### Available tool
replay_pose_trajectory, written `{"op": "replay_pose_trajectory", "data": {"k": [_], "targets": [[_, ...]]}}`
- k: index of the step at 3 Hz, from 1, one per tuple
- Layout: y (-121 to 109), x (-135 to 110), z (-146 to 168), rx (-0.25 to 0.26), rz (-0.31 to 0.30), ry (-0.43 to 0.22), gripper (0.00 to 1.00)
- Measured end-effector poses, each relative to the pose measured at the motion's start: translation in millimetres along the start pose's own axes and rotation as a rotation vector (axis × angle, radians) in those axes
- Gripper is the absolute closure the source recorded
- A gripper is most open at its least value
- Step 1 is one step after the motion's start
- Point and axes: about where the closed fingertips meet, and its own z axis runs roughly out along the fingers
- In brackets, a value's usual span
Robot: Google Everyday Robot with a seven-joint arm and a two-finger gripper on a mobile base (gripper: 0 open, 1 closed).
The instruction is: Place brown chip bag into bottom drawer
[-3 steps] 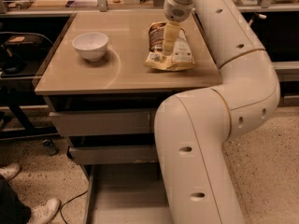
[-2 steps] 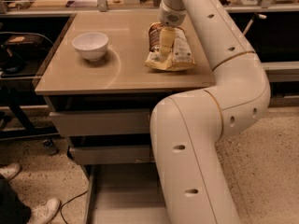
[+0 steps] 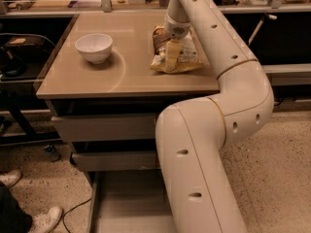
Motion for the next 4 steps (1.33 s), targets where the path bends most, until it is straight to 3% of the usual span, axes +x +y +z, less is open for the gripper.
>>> {"op": "replay_pose_trajectory", "data": {"k": [3,4], "targets": [[-6.9,-6.2,-4.0,0.027,0.0,-0.011,0.89],[-8.1,-6.8,-3.8,0.032,0.0,-0.012,1.0]]}}
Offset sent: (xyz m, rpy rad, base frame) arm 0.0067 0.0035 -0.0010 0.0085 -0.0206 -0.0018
